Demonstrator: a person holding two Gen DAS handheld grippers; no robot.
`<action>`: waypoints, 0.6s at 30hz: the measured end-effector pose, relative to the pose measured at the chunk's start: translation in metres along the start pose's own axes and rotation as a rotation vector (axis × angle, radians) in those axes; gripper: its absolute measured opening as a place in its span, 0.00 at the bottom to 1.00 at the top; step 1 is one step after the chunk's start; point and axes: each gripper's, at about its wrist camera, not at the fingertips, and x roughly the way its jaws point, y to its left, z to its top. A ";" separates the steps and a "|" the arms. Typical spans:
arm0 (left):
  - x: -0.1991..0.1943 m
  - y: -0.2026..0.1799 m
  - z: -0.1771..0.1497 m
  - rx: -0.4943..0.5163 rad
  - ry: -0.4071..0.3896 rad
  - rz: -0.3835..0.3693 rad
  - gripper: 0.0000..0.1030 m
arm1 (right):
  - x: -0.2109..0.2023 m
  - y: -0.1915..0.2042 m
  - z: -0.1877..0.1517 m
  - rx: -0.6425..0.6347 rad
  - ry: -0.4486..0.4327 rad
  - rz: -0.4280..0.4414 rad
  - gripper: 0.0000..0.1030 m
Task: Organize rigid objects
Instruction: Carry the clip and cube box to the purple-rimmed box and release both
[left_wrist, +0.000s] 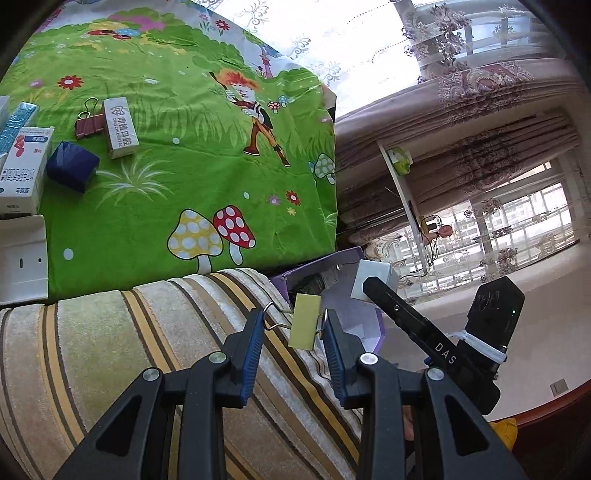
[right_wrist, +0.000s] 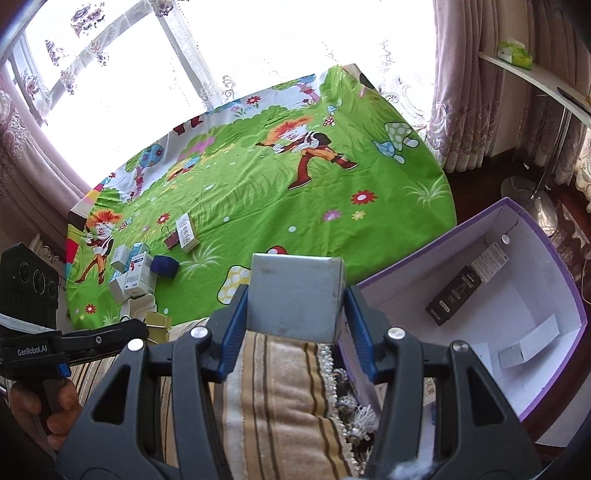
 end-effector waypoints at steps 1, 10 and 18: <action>0.005 -0.005 0.000 0.008 0.007 -0.003 0.32 | -0.002 -0.007 0.000 0.009 -0.005 -0.011 0.54; 0.045 -0.046 -0.004 0.096 0.060 -0.008 0.32 | -0.025 -0.043 0.004 0.036 -0.070 -0.136 0.54; 0.069 -0.077 -0.003 0.170 0.088 -0.021 0.37 | -0.041 -0.056 0.008 0.053 -0.117 -0.191 0.54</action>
